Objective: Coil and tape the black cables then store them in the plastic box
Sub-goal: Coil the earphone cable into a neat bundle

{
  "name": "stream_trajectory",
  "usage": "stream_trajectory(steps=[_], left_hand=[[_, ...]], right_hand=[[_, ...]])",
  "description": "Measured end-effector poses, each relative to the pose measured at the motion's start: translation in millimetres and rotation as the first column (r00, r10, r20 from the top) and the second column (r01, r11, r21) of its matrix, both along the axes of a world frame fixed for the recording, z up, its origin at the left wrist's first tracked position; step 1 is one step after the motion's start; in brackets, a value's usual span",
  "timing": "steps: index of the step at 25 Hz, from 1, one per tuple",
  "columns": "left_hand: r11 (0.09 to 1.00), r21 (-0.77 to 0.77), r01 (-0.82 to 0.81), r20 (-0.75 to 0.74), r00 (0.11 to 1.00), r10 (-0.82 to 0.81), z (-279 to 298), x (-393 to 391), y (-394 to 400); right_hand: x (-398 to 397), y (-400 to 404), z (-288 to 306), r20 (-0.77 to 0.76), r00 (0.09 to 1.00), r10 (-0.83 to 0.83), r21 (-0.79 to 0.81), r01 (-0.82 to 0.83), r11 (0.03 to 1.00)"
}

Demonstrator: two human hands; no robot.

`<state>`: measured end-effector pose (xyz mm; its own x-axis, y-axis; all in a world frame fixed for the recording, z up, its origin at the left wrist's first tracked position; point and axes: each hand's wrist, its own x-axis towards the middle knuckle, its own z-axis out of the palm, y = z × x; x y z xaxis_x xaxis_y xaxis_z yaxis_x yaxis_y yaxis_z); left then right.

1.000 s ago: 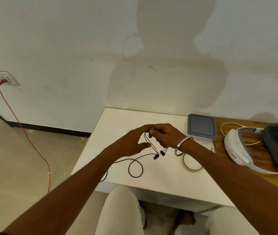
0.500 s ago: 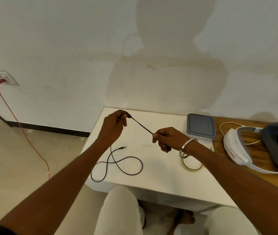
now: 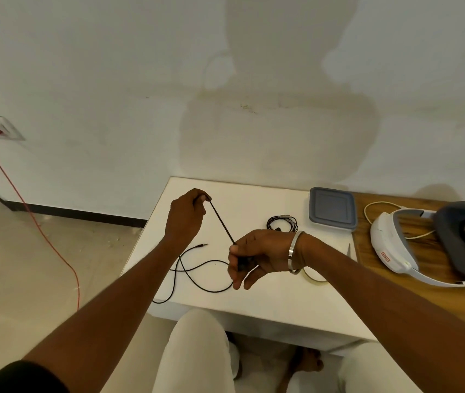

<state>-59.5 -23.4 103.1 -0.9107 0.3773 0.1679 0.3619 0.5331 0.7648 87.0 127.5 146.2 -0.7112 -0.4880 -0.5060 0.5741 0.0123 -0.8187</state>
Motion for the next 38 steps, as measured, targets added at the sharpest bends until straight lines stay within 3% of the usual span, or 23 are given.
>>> stream_trajectory(steps=[4, 6, 9, 12, 18, 21, 25, 27, 29, 30, 32, 38], left_hand=[[0.991, -0.098, 0.095, 0.089, 0.992, -0.087, -9, 7, 4], [0.961, -0.17, 0.22, 0.177, 0.966, -0.19, -17, 16, 5], [0.951, -0.084, 0.297, 0.35, 0.903, -0.251, -33, 34, 9], [0.89, -0.239, 0.389, 0.363, 0.885, -0.29, -38, 49, 14], [0.823, -0.193, 0.534, 0.399, 0.809, -0.431, -31, 62, 15], [0.807, -0.163, 0.568, 0.423, 0.779, -0.463, -25, 62, 13], [0.779, -0.196, 0.595, 0.428, 0.767, -0.478, -12, 60, 9], [0.772, -0.175, 0.611, 0.444, 0.749, -0.492, -5, 55, 3], [0.785, -0.135, 0.604, 0.446, 0.745, -0.496, 3, 50, -1], [0.8, -0.118, 0.588, 0.433, 0.755, -0.492, 7, 47, -3], [0.823, -0.109, 0.558, 0.395, 0.784, -0.479, 14, 40, -7], [0.832, -0.189, 0.522, 0.198, 0.85, -0.489, 17, 26, -13]], right_hand=[[-4, -9, 7, -0.03, 0.999, 0.015, -0.233, -0.021, 0.972], [-7, -12, 11, -0.131, 0.985, -0.113, -0.317, 0.066, 0.946], [-15, -13, 15, -0.179, 0.899, -0.399, -0.421, 0.296, 0.857], [-23, -7, 10, -0.258, 0.787, -0.56, -0.354, 0.463, 0.813], [-26, -1, -6, -0.471, 0.659, -0.586, -0.08, 0.63, 0.772], [-29, -1, -14, -0.626, 0.596, -0.503, 0.057, 0.678, 0.733], [-28, 5, -31, -0.739, 0.639, -0.212, 0.332, 0.62, 0.711], [-28, 8, -36, -0.746, 0.658, -0.106, 0.455, 0.619, 0.641], [-29, 10, -35, -0.654, 0.756, 0.041, 0.653, 0.536, 0.535], [-29, 9, -34, -0.557, 0.816, 0.152, 0.778, 0.45, 0.439], [-30, 5, -36, -0.405, 0.875, 0.265, 0.897, 0.324, 0.301], [-22, 6, -47, -0.478, 0.828, 0.292, 0.842, 0.337, 0.422]])
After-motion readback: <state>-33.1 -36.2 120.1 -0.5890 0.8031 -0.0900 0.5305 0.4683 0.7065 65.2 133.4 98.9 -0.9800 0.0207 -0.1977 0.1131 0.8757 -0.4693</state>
